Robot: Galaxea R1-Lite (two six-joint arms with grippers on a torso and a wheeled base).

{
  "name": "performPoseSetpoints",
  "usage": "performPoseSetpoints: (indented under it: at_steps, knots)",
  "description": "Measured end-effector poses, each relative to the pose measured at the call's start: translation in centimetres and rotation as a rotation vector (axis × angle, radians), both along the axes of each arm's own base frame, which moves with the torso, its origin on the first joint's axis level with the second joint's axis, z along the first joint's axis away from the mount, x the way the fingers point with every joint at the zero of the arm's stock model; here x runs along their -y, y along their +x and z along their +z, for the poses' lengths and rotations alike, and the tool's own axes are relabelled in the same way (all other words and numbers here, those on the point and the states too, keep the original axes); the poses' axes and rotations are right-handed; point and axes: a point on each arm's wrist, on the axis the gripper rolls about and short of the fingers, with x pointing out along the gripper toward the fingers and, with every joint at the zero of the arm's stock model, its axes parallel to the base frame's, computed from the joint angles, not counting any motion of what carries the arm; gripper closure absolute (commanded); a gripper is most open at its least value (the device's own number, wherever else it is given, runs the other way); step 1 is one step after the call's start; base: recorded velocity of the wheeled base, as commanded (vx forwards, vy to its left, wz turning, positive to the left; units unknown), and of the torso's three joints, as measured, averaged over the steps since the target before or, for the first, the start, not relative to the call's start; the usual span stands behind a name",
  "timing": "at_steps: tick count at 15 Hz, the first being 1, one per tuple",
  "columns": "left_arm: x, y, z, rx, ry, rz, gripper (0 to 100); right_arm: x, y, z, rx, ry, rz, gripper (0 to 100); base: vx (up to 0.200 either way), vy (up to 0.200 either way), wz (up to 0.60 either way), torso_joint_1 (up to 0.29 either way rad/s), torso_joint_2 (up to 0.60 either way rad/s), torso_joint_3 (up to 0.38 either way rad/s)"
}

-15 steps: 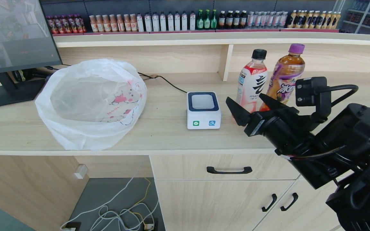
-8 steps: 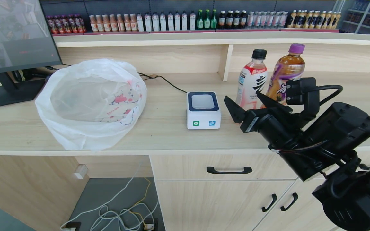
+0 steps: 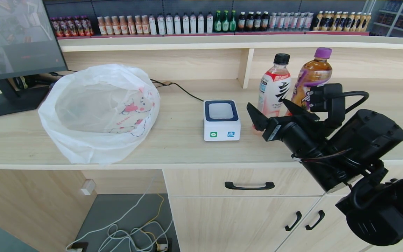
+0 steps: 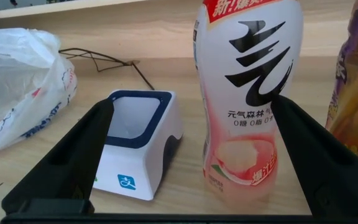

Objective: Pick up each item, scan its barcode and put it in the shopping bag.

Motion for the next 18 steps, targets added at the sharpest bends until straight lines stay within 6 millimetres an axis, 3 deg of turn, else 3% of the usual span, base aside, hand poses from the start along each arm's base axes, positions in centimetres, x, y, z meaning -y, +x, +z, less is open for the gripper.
performPoseSetpoints:
  at_steps: [18]
  knots:
    - [0.0, 0.0, 0.0, 0.000, 0.000, 0.000, 0, 1.1, 1.8, -1.7, -0.041, -0.053, -0.040, 0, 0.000, 0.000, 0.00, 0.000, 0.00, 0.000]
